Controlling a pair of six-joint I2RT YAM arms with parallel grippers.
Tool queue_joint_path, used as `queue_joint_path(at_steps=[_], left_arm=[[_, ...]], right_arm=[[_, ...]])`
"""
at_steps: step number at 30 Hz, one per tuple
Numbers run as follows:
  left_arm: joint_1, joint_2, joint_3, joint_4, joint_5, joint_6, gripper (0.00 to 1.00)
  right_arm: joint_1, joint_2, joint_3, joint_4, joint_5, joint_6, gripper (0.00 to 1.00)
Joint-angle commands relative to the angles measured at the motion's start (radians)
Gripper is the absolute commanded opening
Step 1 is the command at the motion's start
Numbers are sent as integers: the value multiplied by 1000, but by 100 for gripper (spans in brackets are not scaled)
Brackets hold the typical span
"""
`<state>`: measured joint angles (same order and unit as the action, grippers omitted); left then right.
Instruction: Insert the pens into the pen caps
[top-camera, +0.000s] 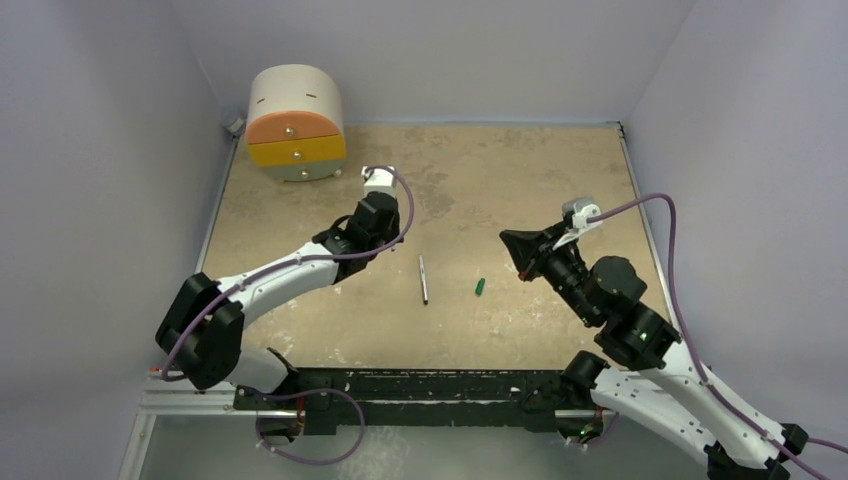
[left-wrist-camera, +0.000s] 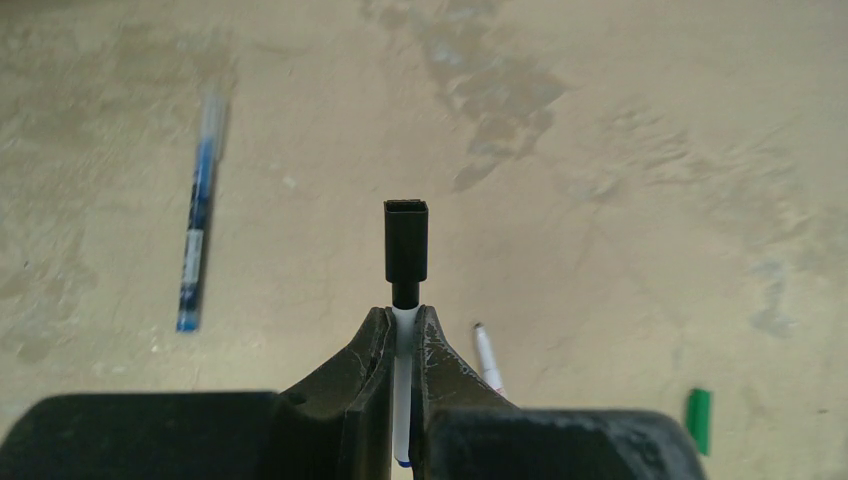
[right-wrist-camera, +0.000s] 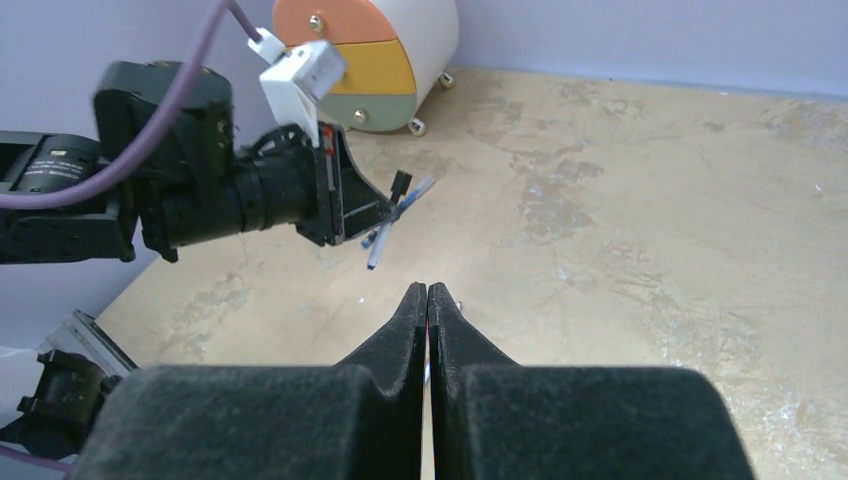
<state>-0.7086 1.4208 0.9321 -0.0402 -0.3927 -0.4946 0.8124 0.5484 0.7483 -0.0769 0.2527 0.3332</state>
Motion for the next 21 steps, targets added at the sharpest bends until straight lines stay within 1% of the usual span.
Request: queue_joint_path(at_steps=[1,7,13,15,20,21], left_arm=[[30,34,-25,-81,-93,3,0],[62,137,24,-146,-103,41,0],[79,303,173,-292,-211,140,0],[85,339,196,-316,-248,159,0],[95,376,213,-320,-306,183,0],[96,386,219,-329,-327,187,0]], right_arm=[[2,4,6,49,-1,2,0],[1,10,25,41,-30,-9,0],[1,-1,27,45,-34,-7,0],[2,-3,29,36,-39,-8,0],[2,-11,14,21,-29,-9,0],[1,-13,10,16,-27,-6,5]])
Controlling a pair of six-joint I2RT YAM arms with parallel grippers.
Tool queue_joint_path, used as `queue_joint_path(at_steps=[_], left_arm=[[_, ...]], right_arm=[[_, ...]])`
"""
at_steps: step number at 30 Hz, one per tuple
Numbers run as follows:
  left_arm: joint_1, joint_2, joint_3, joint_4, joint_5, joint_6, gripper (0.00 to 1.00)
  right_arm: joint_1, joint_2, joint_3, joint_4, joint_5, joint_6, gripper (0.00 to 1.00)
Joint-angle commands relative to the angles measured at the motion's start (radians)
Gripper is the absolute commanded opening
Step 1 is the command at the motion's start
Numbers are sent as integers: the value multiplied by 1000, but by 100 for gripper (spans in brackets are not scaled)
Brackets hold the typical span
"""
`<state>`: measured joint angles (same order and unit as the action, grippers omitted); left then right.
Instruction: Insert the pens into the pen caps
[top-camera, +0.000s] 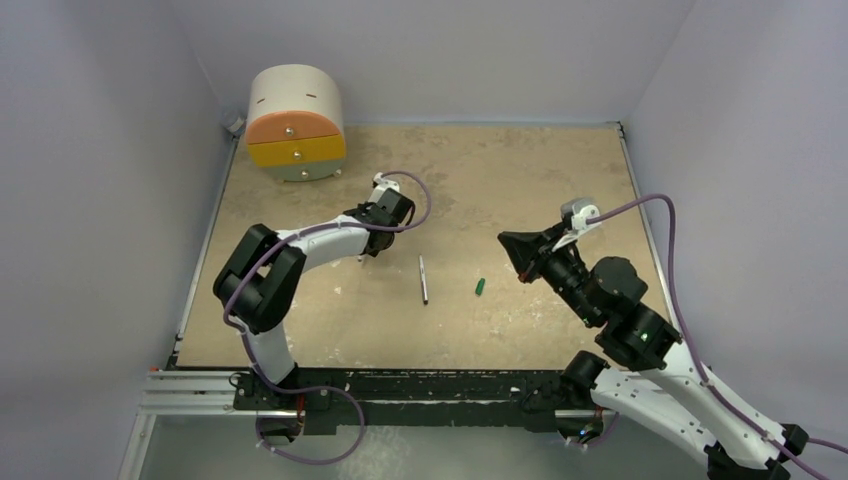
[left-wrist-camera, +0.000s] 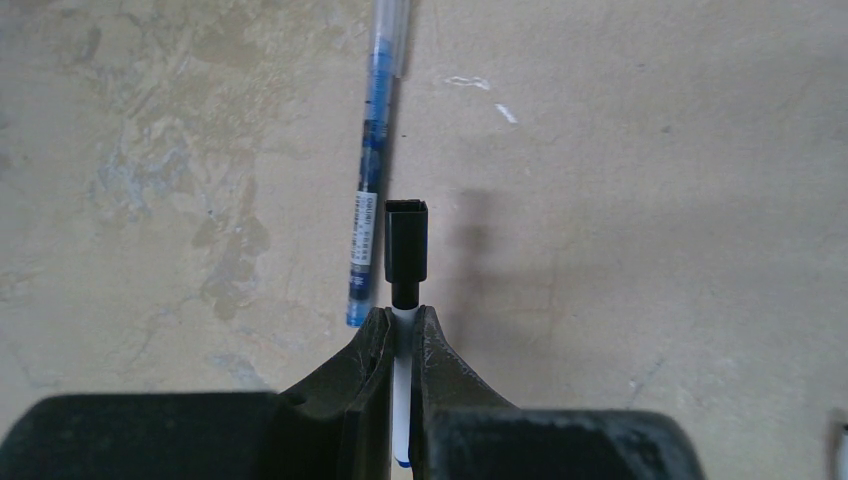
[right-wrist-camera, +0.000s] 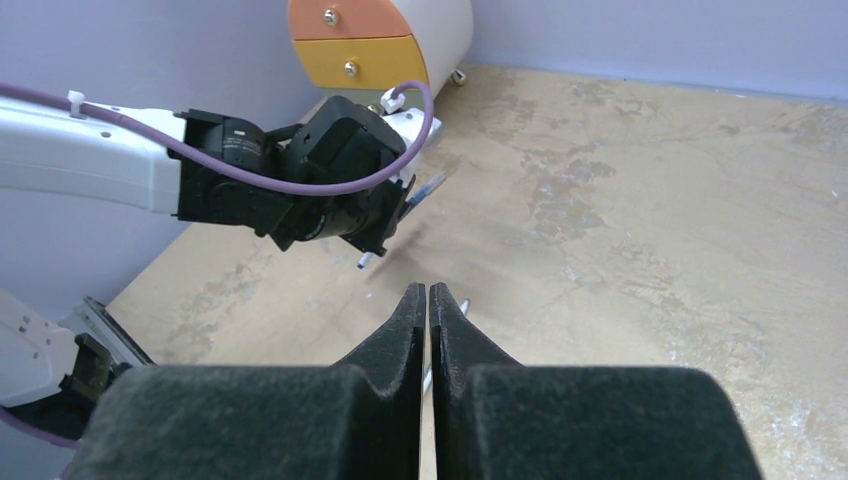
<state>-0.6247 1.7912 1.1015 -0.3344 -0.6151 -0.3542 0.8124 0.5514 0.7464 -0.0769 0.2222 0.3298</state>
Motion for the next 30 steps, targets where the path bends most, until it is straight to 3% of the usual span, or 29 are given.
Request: queue_joint_path(at_steps=[1,6,13,19,21,24,27,29,30], left_arm=[[14,25,53,-41,-121,51,0],[17,22,32,17,-112,63,7],[17,27,29,67,-89,79,21],[21,20,29,86,-72,78,34],[20,-8,18,103,-72,72,34],[20,-120,-35,171,-59,41,34],[20,-349,-178,334,-34,-28,34],[21,-482,-263,422,11,-75,34],[21,-540,-295,439,32,-99,35]], right_arm=[[2,-18,8,13,5,0,9],[2,-22,-11,-4,6,19,30],[2,28,-30,6,-39,42,41],[2,123,-65,39,-85,74,42],[2,166,-83,61,-100,89,33],[1,285,-91,83,-114,131,28],[2,421,-81,122,-105,174,24],[3,505,-63,169,-57,169,27],[3,568,-47,177,-43,177,33]])
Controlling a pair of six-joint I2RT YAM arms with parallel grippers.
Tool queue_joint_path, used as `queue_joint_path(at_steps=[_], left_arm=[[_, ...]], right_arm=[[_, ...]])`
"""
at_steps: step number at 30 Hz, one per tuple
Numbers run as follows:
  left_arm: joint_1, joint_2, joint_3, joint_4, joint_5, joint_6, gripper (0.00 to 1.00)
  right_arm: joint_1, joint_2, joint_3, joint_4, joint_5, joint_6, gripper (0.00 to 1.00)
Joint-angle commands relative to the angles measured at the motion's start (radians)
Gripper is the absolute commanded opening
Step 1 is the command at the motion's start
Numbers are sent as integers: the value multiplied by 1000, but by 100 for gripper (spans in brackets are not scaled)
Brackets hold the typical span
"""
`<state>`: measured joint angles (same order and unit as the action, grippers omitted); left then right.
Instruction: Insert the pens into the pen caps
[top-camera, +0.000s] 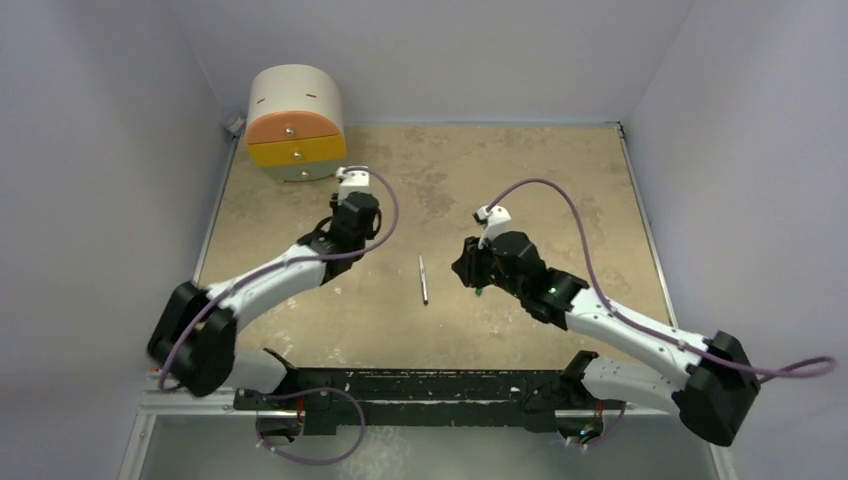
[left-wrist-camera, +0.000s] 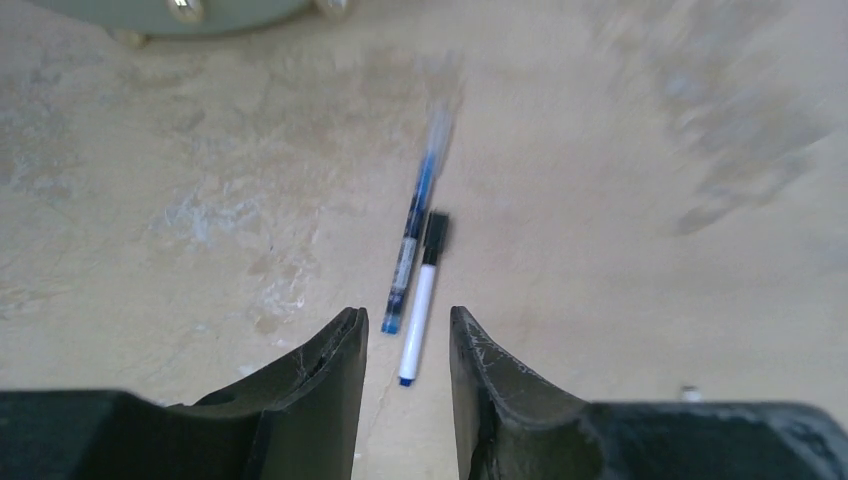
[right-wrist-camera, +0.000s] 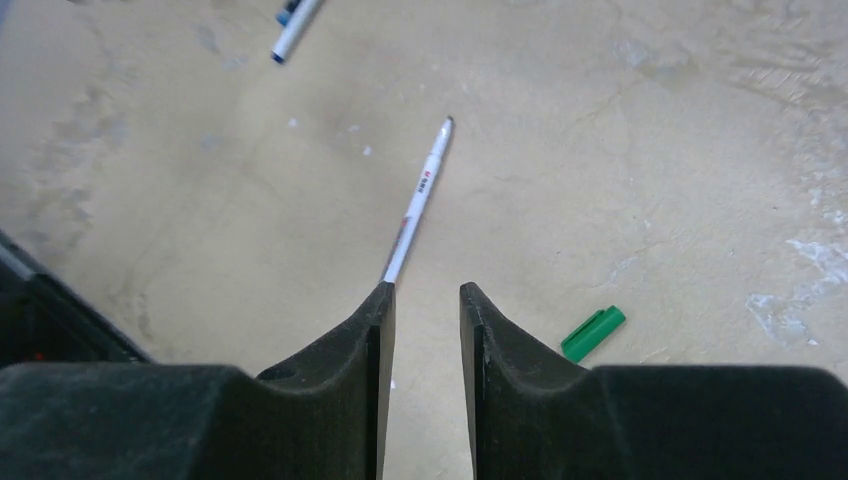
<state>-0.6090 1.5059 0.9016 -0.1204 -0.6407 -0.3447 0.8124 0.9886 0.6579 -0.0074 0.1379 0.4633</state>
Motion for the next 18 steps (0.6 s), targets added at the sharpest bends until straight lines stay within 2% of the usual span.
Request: queue_joint_path(at_steps=[1,3,7,11,18], left_arm=[[7,-304,-123,243,93,-128,36],[7,-377,-174,267,184,-164,37],[6,-464,-244,262,257,-250,38],[7,-543,-319,270,251,-267,37],[6,-606,-333,229,232,-276,36]], right_arm=[[4,182,64,101,57,57,42],[16,280,124,83,84,62,48],[38,446,229,71,140,58,49],[51,588,300,60,145,47,48],[68,726,376,84,117,64,45]])
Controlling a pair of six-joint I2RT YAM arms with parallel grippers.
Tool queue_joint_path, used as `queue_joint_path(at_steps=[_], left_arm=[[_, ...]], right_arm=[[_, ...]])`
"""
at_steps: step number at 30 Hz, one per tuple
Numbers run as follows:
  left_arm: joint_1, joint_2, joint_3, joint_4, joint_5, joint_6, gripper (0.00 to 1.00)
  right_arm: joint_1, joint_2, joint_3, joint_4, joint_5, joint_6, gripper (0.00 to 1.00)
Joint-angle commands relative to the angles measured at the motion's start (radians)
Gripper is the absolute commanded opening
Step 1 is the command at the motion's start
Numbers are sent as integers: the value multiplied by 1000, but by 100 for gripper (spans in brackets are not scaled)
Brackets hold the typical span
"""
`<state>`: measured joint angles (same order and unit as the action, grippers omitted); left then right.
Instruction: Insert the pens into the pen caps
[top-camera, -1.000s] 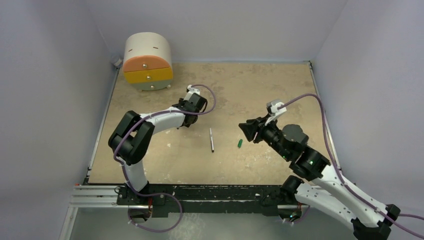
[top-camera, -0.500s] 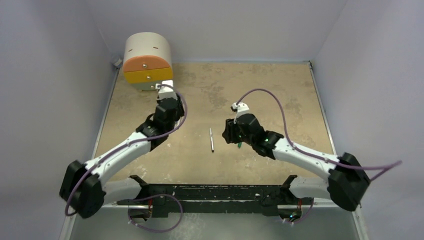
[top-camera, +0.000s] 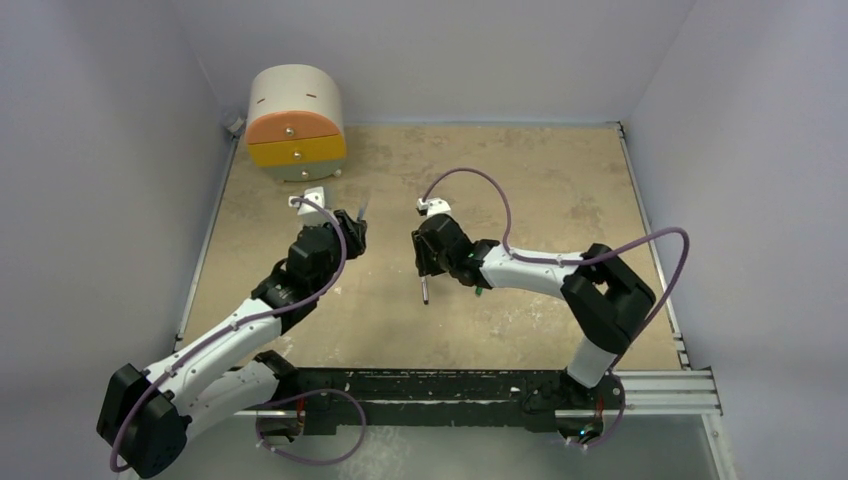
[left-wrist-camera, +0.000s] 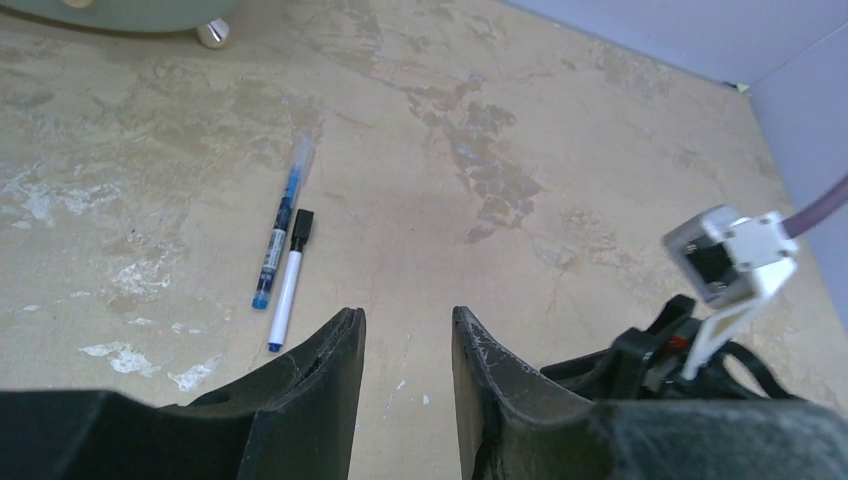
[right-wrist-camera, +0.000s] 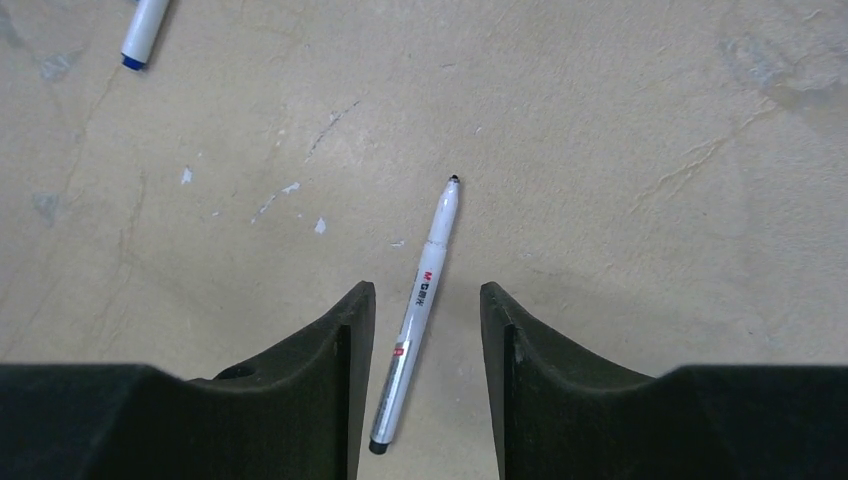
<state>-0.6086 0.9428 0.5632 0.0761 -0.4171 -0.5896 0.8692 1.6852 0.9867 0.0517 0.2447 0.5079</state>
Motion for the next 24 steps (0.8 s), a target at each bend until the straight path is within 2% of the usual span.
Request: queue_joint_path(at_steps=[1,3,16,20,24], left_arm=[[6,-45,6,32,11,-31,36],[6,-43,6,30,24,-27,36],[7,-49,13,-2,32,-11,36],[6,-53,16,-6,39,2,36],[7,-71,22,18,88,-5,37]], right_arm=[[13,43,53,23,9,22,45],[15,70,65,18,9,26,45],[22,171,119,-61,48,62,28],[22,156,98,-51,27,70,14],[21,16,3,42,-7,93,0]])
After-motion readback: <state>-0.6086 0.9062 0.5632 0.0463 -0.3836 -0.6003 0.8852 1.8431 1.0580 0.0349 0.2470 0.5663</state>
